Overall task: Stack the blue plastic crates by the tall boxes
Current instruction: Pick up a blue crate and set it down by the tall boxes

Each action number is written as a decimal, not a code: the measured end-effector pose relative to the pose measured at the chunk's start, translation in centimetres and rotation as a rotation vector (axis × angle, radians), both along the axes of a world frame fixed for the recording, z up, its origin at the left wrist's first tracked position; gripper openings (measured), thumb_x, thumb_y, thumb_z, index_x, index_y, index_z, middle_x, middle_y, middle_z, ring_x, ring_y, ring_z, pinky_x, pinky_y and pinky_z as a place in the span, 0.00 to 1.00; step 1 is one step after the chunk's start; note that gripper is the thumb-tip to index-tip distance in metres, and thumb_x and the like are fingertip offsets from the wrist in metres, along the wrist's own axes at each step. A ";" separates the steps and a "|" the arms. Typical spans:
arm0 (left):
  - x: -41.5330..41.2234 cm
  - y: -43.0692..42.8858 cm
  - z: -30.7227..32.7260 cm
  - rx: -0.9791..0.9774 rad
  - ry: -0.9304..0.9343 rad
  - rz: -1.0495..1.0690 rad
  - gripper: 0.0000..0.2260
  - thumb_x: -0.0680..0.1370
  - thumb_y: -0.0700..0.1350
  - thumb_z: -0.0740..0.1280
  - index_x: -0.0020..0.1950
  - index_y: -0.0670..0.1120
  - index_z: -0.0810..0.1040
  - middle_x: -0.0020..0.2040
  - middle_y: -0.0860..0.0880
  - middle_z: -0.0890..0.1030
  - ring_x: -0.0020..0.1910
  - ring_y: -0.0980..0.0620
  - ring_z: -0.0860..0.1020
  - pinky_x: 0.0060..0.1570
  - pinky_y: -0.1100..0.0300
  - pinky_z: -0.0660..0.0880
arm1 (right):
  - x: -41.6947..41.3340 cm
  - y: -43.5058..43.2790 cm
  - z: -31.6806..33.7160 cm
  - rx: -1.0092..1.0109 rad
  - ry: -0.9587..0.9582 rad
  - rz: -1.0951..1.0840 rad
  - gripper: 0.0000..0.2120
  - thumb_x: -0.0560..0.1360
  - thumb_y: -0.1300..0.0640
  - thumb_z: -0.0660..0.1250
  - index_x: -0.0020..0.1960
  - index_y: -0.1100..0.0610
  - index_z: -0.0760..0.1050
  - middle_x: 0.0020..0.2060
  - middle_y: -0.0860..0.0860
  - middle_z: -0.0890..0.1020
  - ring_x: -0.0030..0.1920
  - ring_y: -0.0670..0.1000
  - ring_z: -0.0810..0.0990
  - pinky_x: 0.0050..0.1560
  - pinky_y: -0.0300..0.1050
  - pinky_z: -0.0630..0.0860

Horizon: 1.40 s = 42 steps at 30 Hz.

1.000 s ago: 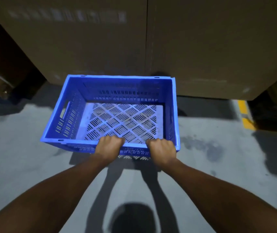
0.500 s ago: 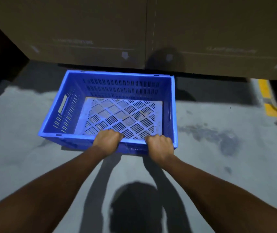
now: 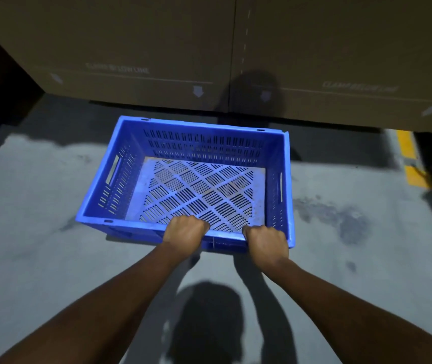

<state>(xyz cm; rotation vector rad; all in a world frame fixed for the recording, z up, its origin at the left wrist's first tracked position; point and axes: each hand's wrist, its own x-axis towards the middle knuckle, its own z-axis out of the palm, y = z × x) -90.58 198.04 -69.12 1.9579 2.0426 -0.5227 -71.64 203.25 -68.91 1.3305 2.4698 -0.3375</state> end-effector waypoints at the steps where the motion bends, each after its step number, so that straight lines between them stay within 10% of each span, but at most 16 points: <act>1: 0.0 -0.2 -0.1 -0.003 0.001 -0.004 0.10 0.75 0.41 0.62 0.55 0.51 0.76 0.47 0.48 0.81 0.47 0.44 0.79 0.42 0.55 0.68 | 0.0 -0.3 0.0 -0.002 -0.002 0.001 0.11 0.76 0.64 0.58 0.54 0.53 0.73 0.49 0.54 0.83 0.50 0.60 0.81 0.47 0.50 0.74; 10: 0.8 -0.1 0.4 -0.111 0.000 0.093 0.20 0.74 0.41 0.68 0.65 0.49 0.70 0.54 0.46 0.80 0.54 0.44 0.78 0.52 0.48 0.74 | -0.6 -0.7 0.8 -0.079 -0.094 -0.027 0.17 0.75 0.65 0.63 0.62 0.55 0.69 0.58 0.56 0.78 0.60 0.61 0.76 0.57 0.57 0.72; 13: 1.1 -0.5 1.8 -0.248 -0.061 0.149 0.45 0.73 0.49 0.73 0.79 0.49 0.45 0.74 0.40 0.62 0.74 0.39 0.60 0.69 0.39 0.60 | -0.4 -1.1 2.5 -0.147 -0.101 -0.066 0.33 0.72 0.58 0.70 0.73 0.52 0.59 0.67 0.57 0.68 0.68 0.61 0.65 0.64 0.63 0.65; 17: 2.9 -3.2 7.6 -0.156 -0.117 0.057 0.44 0.76 0.53 0.68 0.79 0.50 0.39 0.79 0.41 0.47 0.78 0.41 0.46 0.74 0.40 0.51 | 0.9 -2.7 8.5 -0.098 0.038 -0.071 0.39 0.71 0.51 0.70 0.76 0.51 0.53 0.72 0.56 0.62 0.72 0.59 0.60 0.66 0.60 0.64; 42: 23.1 -28.1 75.0 0.932 -0.674 0.403 0.30 0.79 0.53 0.65 0.77 0.45 0.59 0.77 0.49 0.61 0.77 0.53 0.57 0.73 0.54 0.61 | 18.6 -25.4 74.7 0.079 1.181 -0.257 0.32 0.75 0.52 0.71 0.74 0.53 0.62 0.71 0.50 0.69 0.70 0.49 0.68 0.63 0.55 0.73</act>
